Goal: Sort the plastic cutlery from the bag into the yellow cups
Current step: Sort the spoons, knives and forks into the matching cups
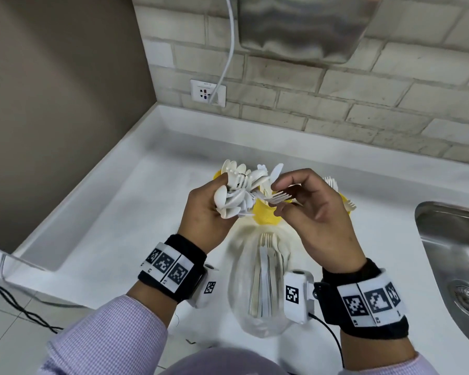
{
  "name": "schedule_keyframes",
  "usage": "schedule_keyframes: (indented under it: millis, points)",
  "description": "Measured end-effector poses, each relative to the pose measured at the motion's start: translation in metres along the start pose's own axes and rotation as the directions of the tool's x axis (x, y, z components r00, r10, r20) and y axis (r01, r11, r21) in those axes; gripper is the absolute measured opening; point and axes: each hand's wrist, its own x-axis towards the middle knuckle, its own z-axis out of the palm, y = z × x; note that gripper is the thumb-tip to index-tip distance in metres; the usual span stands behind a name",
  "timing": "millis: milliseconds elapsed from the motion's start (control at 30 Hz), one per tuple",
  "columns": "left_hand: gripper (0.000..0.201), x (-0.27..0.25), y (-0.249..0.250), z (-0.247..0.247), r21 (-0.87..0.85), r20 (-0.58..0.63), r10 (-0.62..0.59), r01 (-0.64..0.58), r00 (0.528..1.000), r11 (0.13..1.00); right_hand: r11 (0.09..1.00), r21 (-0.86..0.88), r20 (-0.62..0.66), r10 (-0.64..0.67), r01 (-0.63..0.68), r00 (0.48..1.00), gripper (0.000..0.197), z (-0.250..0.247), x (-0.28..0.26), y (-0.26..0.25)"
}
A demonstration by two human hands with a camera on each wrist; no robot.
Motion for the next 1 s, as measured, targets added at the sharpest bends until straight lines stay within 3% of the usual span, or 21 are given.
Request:
schedule_keyframes:
  millis: [200, 300, 400, 467, 567, 1000]
  points:
    - [0.018, 0.012, -0.002, 0.001, 0.026, -0.058, 0.027, -0.025, 0.998, 0.999, 0.999, -0.039, -0.044, 0.025, -0.027, 0.999, 0.041, -0.005, 0.006, 0.006]
    - [0.016, 0.019, -0.001, 0.004, -0.011, -0.095, -0.014, 0.013, 0.995, 1.000, 0.998, -0.051, -0.051, 0.033, -0.036, 0.998, 0.045, -0.007, 0.010, 0.010]
    - [0.030, 0.026, -0.001, 0.006, -0.021, -0.124, -0.045, 0.043, 0.991, 0.999, 0.997, -0.063, -0.051, 0.035, -0.038, 0.998, 0.046, -0.009, 0.016, 0.013]
    - [0.029, 0.029, -0.001, 0.010, 0.011, -0.148, -0.055, 0.057, 0.987, 0.998, 0.997, -0.071, -0.047, 0.029, -0.032, 0.998, 0.046, -0.010, 0.019, 0.015]
    - [0.010, 0.033, -0.001, 0.014, -0.068, -0.219, -0.122, 0.109, 0.968, 0.992, 0.994, -0.102, -0.025, 0.020, -0.022, 0.999, 0.046, -0.014, 0.024, 0.018]
    - [0.012, 0.033, 0.003, 0.017, -0.082, -0.216, -0.222, 0.209, 0.951, 0.974, 0.979, -0.199, 0.042, -0.040, 0.048, 0.998, 0.029, -0.013, 0.042, 0.021]
